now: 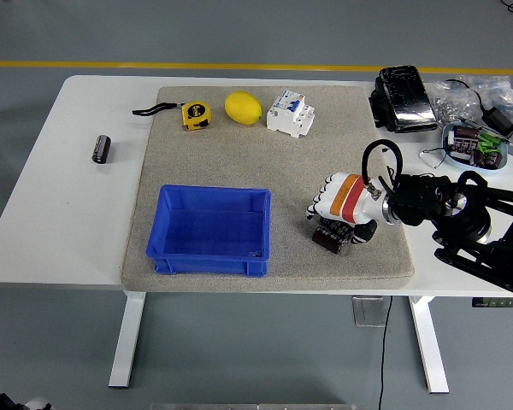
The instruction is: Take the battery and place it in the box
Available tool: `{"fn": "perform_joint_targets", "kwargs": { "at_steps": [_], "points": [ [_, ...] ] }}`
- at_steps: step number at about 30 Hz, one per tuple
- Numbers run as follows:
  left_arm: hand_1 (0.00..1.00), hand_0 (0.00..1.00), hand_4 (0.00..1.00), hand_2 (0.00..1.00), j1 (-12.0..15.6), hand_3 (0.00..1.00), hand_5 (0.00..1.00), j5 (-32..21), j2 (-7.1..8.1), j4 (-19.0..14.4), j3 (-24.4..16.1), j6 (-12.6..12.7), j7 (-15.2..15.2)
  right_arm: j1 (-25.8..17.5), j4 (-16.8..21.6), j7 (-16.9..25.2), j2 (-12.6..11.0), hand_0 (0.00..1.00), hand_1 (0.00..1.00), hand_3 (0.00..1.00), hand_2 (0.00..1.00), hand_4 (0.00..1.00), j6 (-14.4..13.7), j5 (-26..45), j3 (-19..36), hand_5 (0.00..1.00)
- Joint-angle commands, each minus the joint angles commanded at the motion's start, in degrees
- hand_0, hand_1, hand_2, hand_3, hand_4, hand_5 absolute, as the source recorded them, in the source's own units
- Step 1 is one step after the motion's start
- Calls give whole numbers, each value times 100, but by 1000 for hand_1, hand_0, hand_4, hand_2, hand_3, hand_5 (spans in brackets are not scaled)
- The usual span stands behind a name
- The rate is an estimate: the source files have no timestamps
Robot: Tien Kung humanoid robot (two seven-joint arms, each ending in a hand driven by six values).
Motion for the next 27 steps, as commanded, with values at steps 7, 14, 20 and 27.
{"fn": "perform_joint_targets", "kwargs": {
  "at_steps": [7,14,20,27],
  "points": [
    [730,745,624,793,5,626,519,16,-5,0,-6,-3,4,-58,-53,15,34,643,629,700,676,940,-79,20,-6,127],
    [731,745,624,793,14,627,519,25,-6,-2,-6,-7,7,-80,-75,28,34,587,550,573,570,778,-200,46,-21,52],
    [732,745,624,794,28,626,518,25,-6,-5,0,-10,9,-93,-90,14,46,534,504,509,522,691,-270,94,-21,30],
    [731,745,624,794,39,627,518,56,-6,-9,-12,-15,16,-105,-95,3,59,507,481,495,507,693,-313,98,-25,26]
  ]
}}
